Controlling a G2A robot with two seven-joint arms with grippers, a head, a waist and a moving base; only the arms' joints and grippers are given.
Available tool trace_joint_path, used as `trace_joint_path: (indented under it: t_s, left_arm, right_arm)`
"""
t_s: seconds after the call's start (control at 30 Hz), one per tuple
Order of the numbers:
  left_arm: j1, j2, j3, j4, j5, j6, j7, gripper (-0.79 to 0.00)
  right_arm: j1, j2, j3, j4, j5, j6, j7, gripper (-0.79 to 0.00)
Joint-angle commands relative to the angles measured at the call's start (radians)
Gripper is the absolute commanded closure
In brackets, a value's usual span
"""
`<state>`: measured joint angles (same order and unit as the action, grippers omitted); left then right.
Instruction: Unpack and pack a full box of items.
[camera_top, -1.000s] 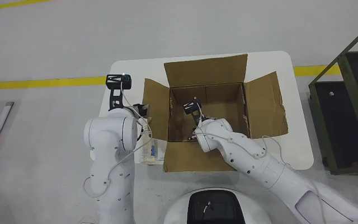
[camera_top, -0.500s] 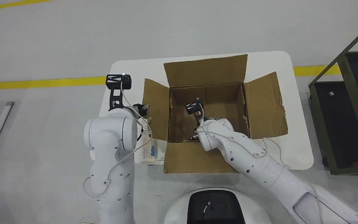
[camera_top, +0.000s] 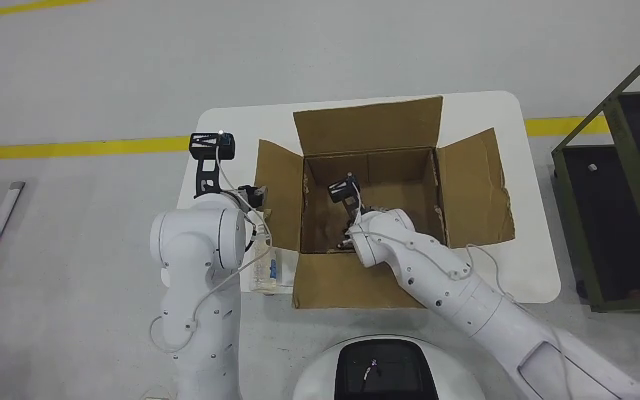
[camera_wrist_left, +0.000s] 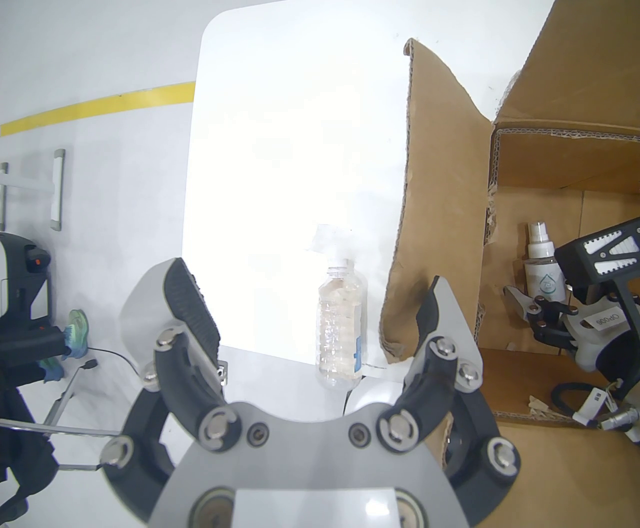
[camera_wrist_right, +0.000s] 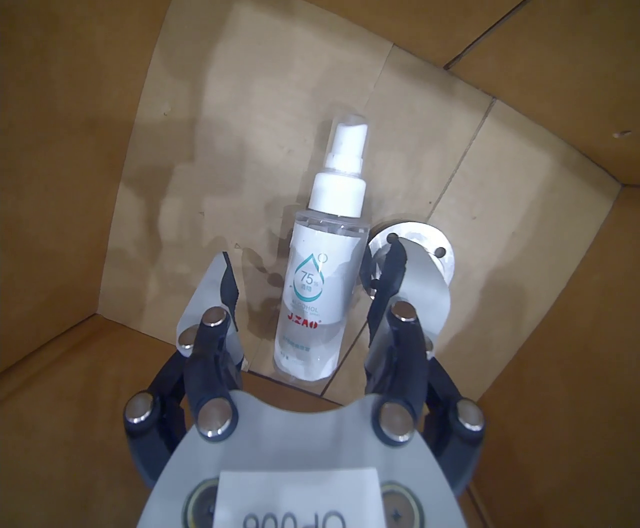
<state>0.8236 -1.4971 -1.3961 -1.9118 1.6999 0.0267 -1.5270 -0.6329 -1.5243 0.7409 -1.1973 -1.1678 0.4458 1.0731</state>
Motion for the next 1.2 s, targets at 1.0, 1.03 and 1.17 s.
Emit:
trace_joint_path:
  t_s: [1.0,1.03,1.17]
  left_arm:
    - [0.000,0.000,0.000,0.000,0.000,0.000,0.000,-0.785]
    - [0.000,0.000,0.000,0.000,0.000,0.000,0.000,-0.785]
    - [0.000,0.000,0.000,0.000,0.000,0.000,0.000,-0.785]
  right_arm:
    - [0.018,-0.058,0.023,0.100,-0.035,-0.040,0.013,0.000]
    - [0.017,-0.059,0.028,0.093,-0.037,-0.038,0.014,0.000]
    - [-0.004,-0.053,0.066,0.032,-0.046,-0.022,0.018,0.000]
